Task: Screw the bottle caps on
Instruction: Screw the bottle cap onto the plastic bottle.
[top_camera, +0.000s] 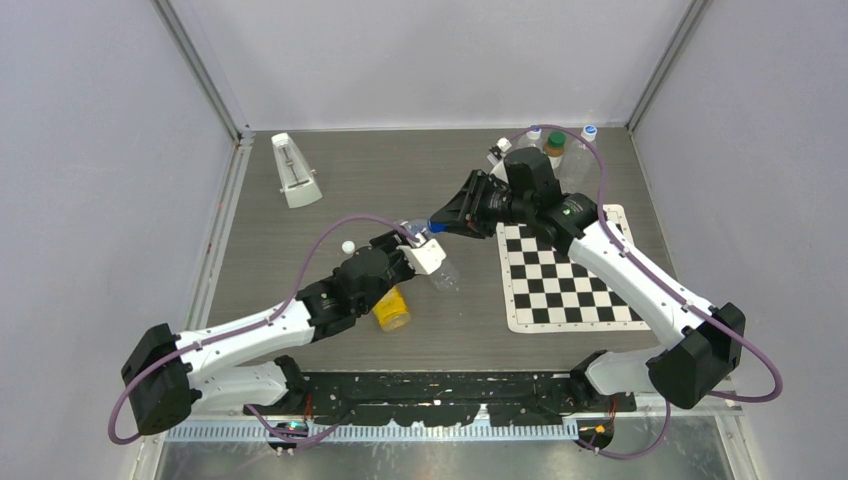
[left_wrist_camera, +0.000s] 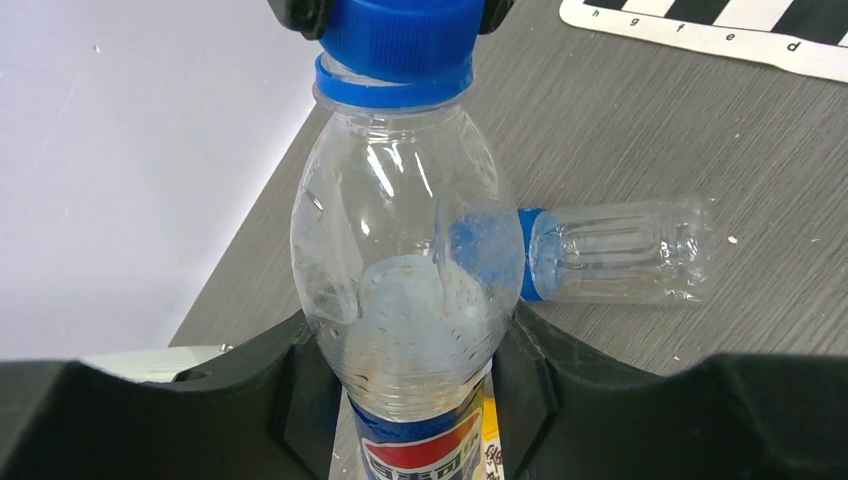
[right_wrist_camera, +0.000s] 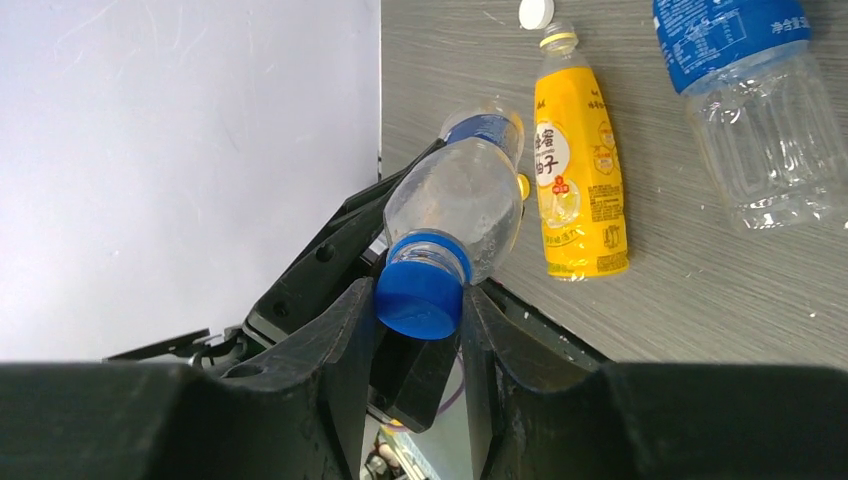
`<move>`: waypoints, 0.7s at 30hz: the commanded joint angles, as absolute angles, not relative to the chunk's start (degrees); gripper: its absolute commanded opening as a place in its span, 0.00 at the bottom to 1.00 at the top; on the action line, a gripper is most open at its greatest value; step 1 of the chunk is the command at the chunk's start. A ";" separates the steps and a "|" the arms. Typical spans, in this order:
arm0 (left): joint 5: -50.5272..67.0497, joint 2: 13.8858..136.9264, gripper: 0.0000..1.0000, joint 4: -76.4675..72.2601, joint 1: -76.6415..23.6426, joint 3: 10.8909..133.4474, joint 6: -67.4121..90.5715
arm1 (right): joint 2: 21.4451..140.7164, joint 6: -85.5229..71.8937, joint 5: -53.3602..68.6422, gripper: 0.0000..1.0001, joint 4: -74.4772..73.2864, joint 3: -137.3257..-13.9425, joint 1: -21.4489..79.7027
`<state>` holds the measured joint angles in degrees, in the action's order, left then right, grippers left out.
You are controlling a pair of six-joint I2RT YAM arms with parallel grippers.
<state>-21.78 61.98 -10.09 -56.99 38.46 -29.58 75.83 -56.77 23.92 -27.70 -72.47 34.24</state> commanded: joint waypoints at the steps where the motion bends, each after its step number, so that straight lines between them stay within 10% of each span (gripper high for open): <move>1: -10.06 58.69 0.04 -17.69 -59.68 45.98 -29.22 | 78.38 -53.64 34.80 0.00 -27.11 -74.31 37.02; 21: -2.71 60.37 0.00 25.49 -53.41 57.76 -24.65 | 75.61 -41.73 39.88 0.00 -29.93 -74.52 28.16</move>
<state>-8.19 59.96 23.18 -54.65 53.95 -23.62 76.42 -43.62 38.22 -31.40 -73.71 30.55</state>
